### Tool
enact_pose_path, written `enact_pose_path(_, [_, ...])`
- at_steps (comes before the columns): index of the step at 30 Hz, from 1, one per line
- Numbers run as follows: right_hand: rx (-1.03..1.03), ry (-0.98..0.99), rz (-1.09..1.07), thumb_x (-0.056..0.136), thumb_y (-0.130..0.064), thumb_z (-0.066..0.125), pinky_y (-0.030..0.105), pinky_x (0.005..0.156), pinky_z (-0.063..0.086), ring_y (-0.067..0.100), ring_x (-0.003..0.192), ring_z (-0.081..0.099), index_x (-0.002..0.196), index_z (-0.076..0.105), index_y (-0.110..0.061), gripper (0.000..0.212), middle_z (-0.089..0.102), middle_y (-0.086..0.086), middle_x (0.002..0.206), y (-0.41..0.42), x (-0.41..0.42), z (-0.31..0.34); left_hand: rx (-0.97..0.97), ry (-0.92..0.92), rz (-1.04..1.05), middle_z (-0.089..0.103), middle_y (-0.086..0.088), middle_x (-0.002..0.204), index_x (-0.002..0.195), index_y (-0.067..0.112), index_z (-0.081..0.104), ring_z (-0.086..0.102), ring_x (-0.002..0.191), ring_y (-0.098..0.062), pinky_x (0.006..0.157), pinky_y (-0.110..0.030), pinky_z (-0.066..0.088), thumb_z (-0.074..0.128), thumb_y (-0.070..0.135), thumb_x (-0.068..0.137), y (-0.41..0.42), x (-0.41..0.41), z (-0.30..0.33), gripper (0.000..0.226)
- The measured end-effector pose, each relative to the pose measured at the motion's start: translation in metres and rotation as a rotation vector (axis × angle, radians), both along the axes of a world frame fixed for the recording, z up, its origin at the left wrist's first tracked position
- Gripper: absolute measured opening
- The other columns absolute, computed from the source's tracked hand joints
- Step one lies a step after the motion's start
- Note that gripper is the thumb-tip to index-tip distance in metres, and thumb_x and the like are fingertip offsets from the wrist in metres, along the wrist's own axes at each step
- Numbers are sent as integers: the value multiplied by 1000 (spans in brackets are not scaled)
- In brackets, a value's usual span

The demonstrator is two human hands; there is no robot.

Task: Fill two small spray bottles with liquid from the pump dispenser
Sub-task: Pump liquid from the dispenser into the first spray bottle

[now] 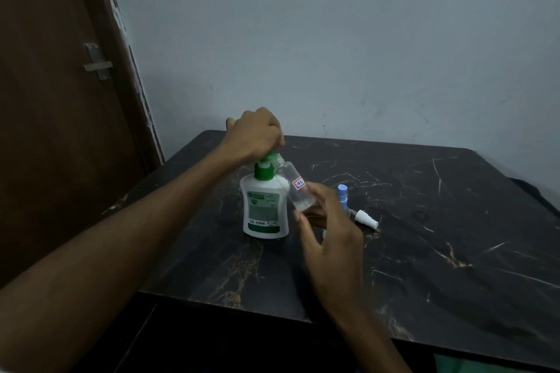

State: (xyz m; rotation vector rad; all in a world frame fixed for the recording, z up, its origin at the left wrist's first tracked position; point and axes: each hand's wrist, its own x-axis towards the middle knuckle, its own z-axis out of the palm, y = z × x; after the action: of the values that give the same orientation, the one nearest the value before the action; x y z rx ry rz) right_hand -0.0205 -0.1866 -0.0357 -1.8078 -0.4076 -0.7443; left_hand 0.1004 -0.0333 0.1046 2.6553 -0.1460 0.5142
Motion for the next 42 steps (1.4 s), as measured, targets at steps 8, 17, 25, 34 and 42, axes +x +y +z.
enact_pose_path(8, [-3,-39,-120,100,-26,62,18,91,54,1,104,67,148,54,-22,48,72,-8,120,2,3,-1,-14,62,-24,78,8,91,85,22,81,67,102,-18,107,-49,35,64,21,88,-1,5,1,17])
enact_pose_path(17, [-38,-67,-130,99,-22,70,20,88,54,4,101,68,138,59,-22,41,72,-7,116,2,6,-3,49,-24,-1,78,5,97,85,21,81,64,102,-21,98,-47,31,65,22,88,1,11,0,16])
enact_pose_path(25, [-68,-52,-128,101,-25,67,20,82,55,2,94,67,135,58,-24,35,70,-11,108,3,8,-5,75,-78,13,77,1,96,87,20,81,65,99,-25,97,-47,30,64,18,85,1,11,2,17])
enact_pose_path(34, [-88,-42,-128,102,-30,64,19,75,54,2,88,66,129,59,-26,28,68,-13,102,2,9,-5,90,-108,5,76,0,88,84,15,80,66,92,-25,89,-44,26,63,18,83,2,7,3,17])
enact_pose_path(42, [-89,-41,-129,103,-31,63,21,73,56,-1,87,65,125,58,-29,23,67,-15,100,1,10,-7,89,-102,-7,77,-4,86,87,9,80,68,91,-27,85,-43,24,61,16,79,4,6,3,22])
